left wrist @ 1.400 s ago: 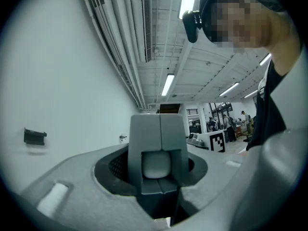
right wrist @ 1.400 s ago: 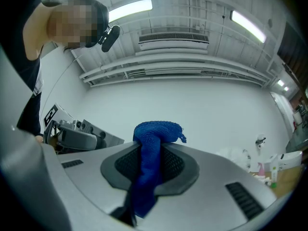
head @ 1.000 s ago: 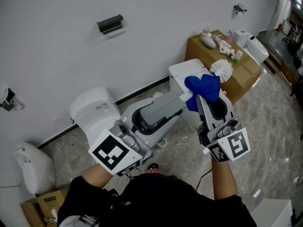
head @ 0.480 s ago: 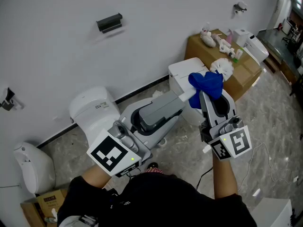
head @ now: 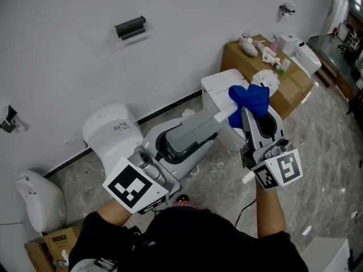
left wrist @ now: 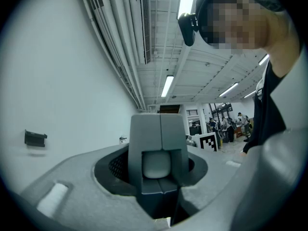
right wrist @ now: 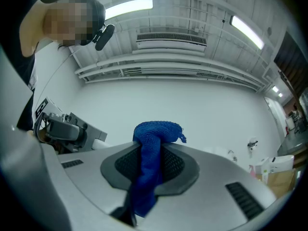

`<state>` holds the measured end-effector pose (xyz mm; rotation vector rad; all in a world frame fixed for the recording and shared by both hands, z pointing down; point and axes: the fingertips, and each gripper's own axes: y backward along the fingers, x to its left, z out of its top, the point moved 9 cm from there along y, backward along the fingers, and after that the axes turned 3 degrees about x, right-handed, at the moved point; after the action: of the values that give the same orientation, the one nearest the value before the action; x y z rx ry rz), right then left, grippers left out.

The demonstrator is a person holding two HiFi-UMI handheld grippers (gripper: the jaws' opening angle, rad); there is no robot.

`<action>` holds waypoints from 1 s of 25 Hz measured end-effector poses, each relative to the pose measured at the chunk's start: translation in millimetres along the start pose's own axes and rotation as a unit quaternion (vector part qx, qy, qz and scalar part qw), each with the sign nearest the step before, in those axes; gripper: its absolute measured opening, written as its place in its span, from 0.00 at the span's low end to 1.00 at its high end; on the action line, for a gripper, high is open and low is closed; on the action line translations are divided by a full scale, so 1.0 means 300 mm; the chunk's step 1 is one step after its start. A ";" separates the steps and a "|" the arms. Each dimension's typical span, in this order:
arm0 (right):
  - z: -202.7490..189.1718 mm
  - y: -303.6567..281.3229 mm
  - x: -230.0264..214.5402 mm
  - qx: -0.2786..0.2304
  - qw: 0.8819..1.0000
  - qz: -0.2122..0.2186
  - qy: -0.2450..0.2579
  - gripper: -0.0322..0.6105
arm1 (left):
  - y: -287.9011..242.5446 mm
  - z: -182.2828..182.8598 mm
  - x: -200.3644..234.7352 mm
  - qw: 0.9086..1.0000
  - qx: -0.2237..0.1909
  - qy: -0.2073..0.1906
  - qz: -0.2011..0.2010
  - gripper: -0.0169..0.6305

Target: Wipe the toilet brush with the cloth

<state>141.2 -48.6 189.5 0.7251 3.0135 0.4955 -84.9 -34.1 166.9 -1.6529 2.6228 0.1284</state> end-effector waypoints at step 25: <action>-0.003 -0.001 -0.076 0.012 0.999 -0.034 0.005 0.17 | -0.002 0.016 -0.004 1.000 0.004 0.007 -0.002 0.31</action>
<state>161.4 -59.4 188.8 0.6198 3.0466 0.4622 -83.9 -33.0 162.1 -1.6632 2.6256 0.1085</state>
